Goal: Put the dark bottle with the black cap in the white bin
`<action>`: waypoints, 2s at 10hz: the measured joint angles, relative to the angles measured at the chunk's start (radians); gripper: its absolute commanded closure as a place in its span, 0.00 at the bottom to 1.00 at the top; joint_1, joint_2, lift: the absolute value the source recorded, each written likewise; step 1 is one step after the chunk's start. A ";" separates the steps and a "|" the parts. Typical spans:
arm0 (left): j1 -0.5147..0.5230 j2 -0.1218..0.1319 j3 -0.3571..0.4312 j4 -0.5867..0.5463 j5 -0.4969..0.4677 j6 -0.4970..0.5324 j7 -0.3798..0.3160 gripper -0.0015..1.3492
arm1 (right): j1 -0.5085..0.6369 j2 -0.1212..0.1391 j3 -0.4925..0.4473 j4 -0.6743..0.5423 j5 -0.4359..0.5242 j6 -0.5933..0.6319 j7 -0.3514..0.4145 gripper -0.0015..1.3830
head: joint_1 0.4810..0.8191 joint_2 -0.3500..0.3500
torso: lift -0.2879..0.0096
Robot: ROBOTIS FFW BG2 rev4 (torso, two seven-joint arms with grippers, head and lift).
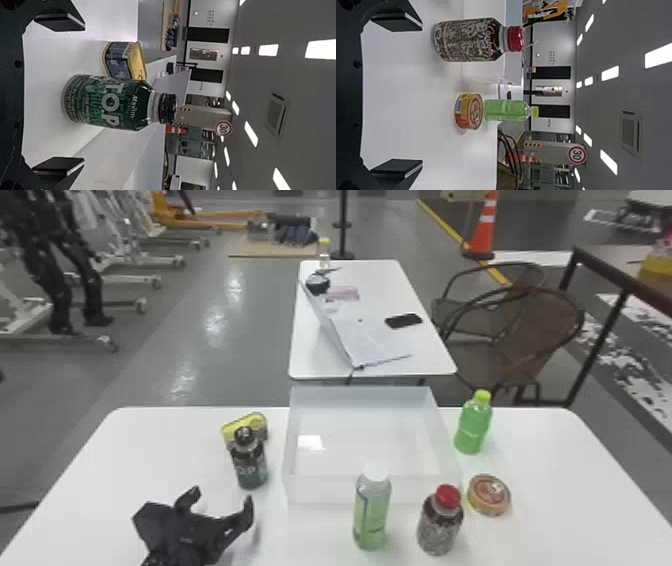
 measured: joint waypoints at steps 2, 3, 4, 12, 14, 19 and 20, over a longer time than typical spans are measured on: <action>-0.055 0.000 0.002 0.057 -0.025 0.000 0.000 0.08 | -0.004 0.000 0.001 0.004 0.000 -0.001 0.000 0.07 | 0.20 0.50 | 0.63; -0.082 0.000 0.005 0.088 -0.029 -0.004 0.001 0.08 | -0.006 0.000 0.001 0.006 -0.001 -0.001 0.000 0.07 | 0.20 0.50 | 0.63; -0.102 0.000 0.005 0.112 -0.031 -0.005 0.001 0.08 | -0.007 0.000 0.002 0.006 -0.002 -0.002 0.000 0.07 | 0.20 0.50 | 0.63; -0.247 0.002 -0.010 0.302 -0.075 -0.016 0.022 0.05 | -0.023 0.003 0.003 0.022 -0.007 -0.009 0.011 0.07 | 0.20 0.50 | 0.63; -0.260 0.010 -0.010 0.319 -0.088 -0.041 0.028 0.13 | -0.026 0.005 0.003 0.025 -0.008 -0.009 0.013 0.07 | 0.20 0.50 | 0.63; -0.291 0.015 -0.017 0.364 -0.089 -0.053 0.031 0.51 | -0.031 0.009 0.003 0.032 -0.012 -0.011 0.020 0.07 | 0.20 0.50 | 0.63; -0.293 0.018 -0.020 0.366 -0.088 -0.050 0.031 0.52 | -0.033 0.009 0.003 0.033 -0.013 -0.012 0.022 0.07 | 0.20 0.50 | 0.63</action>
